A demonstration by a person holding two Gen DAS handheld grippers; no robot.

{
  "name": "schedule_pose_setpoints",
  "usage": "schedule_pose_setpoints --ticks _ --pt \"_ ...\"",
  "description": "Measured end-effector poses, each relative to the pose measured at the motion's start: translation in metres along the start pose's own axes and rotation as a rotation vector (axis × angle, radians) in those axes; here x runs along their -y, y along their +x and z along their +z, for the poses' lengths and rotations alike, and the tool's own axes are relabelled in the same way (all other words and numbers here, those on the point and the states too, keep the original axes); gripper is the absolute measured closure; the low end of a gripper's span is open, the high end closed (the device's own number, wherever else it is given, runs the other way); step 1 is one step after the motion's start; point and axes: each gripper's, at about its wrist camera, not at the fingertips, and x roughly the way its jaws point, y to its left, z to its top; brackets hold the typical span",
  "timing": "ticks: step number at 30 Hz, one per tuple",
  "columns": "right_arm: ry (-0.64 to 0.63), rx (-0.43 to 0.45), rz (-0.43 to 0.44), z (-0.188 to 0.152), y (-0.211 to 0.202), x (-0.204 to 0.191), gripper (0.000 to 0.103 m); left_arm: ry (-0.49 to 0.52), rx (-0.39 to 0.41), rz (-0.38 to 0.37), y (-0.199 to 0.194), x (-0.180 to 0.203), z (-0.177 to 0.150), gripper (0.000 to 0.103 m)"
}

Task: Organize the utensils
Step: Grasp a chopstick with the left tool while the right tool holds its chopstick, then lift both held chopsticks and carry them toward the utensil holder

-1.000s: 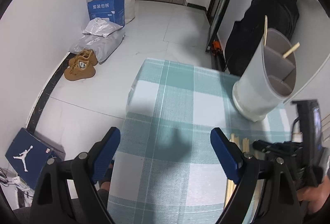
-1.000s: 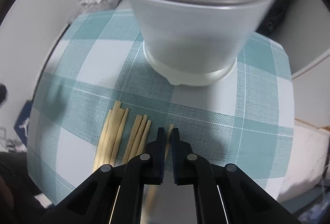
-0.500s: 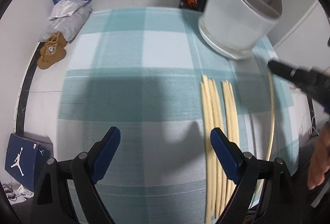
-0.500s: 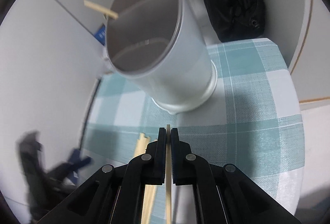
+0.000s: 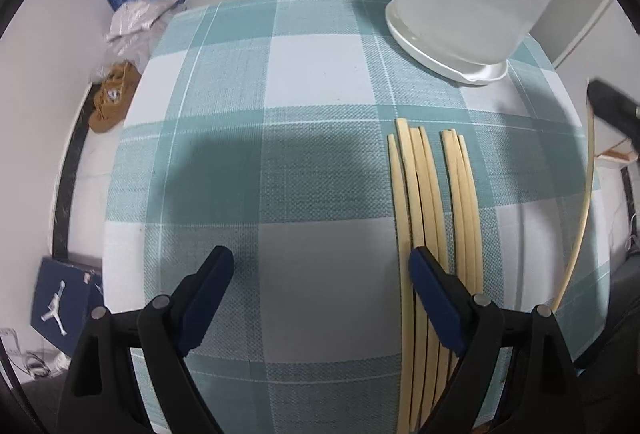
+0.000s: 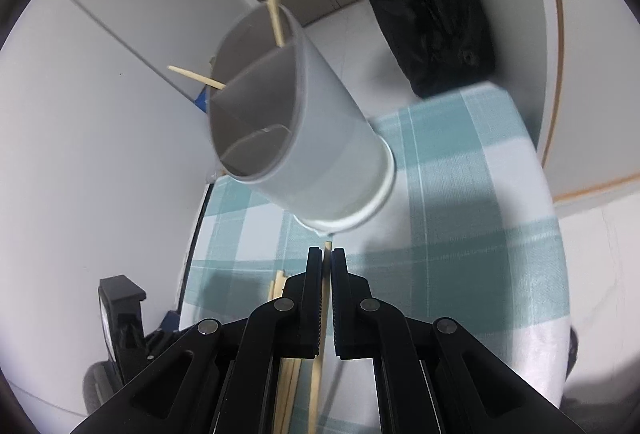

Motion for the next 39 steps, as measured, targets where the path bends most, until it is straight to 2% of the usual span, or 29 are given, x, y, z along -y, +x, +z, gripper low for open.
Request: schedule_pose_setpoints --ticks 4,6,13,16,18,21,23,27,30,34,39 --pt "0.023 -0.016 0.015 0.003 -0.001 0.007 0.1 -0.003 -0.014 0.012 0.003 0.005 0.006 0.016" --pt "0.015 -0.012 0.017 0.004 -0.002 0.006 0.1 0.016 -0.027 0.072 0.007 0.01 0.011 0.016" --pt "0.018 -0.007 0.036 0.004 -0.006 0.006 0.1 0.053 -0.027 0.114 0.01 0.013 0.022 0.018" --pt "0.025 -0.006 0.035 0.004 -0.008 0.008 0.1 0.033 -0.037 0.058 0.01 0.01 0.026 0.038" --pt "0.029 -0.005 0.031 0.004 -0.009 0.009 0.1 0.01 -0.048 0.011 0.01 0.01 0.031 0.066" --pt "0.034 -0.001 0.032 0.004 -0.011 0.01 0.1 0.023 -0.058 -0.003 0.01 0.014 0.038 0.094" --pt "0.032 0.002 0.03 0.004 -0.012 0.01 0.099 0.023 -0.069 -0.011 0.011 0.015 0.041 0.1" --pt "0.02 0.012 0.019 0.003 -0.015 0.008 0.1 -0.006 -0.062 -0.03 0.012 0.011 0.043 0.101" --pt "0.012 0.016 0.013 0.001 -0.016 0.008 0.1 -0.054 -0.028 -0.077 0.006 0.008 0.044 0.101" --pt "-0.007 0.032 0.009 -0.001 -0.018 0.003 0.1 -0.091 0.044 -0.109 -0.014 0.002 0.04 0.101" --pt "-0.051 0.053 0.027 -0.005 -0.022 -0.008 0.1 -0.088 0.161 -0.121 -0.048 0.005 0.027 0.101"
